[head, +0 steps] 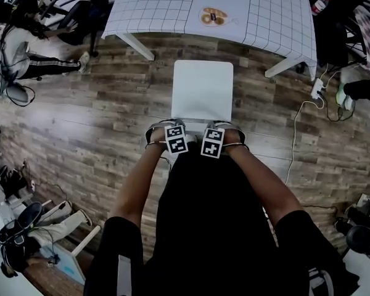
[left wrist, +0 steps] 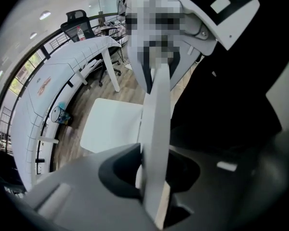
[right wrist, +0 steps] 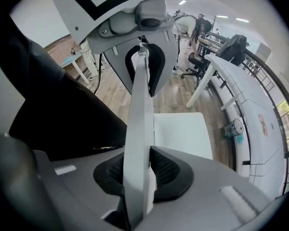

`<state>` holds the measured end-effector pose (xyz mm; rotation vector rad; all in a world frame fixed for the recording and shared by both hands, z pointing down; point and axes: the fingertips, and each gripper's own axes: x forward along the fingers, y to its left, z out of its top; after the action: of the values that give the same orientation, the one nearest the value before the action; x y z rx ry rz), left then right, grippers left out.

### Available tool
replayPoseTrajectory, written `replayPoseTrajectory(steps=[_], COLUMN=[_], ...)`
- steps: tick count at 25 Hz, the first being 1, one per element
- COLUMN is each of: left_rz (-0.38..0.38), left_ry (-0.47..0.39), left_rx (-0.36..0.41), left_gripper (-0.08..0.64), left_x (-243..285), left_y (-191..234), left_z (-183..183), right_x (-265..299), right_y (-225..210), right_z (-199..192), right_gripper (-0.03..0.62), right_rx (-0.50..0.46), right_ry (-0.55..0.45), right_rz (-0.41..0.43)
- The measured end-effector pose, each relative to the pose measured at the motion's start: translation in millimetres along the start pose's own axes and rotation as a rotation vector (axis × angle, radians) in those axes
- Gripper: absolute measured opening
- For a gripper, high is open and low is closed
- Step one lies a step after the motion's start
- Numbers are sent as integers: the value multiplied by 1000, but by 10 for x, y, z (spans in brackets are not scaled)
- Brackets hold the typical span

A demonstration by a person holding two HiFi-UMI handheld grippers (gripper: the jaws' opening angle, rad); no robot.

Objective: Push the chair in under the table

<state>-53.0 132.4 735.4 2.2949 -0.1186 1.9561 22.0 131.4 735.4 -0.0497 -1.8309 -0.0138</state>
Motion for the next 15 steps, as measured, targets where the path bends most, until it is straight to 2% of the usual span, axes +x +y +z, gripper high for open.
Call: replayPoseTrajectory(steps=[4, 10, 15], left_rz=[4, -32, -25], left_ry=[9, 11, -2], left_rx=[1, 37, 15], left_gripper=[97, 97, 97], left_x=[-6, 17, 87], left_y=[-2, 161, 378], left_z=[-38, -1, 80], right_x=[10, 20, 68], right_y=[8, -160, -384], right_z=[34, 17, -72], right_gripper=[83, 86, 86], right_rx=[11, 15, 12], right_ry=[-8, -10, -1], right_rz=[12, 32, 42])
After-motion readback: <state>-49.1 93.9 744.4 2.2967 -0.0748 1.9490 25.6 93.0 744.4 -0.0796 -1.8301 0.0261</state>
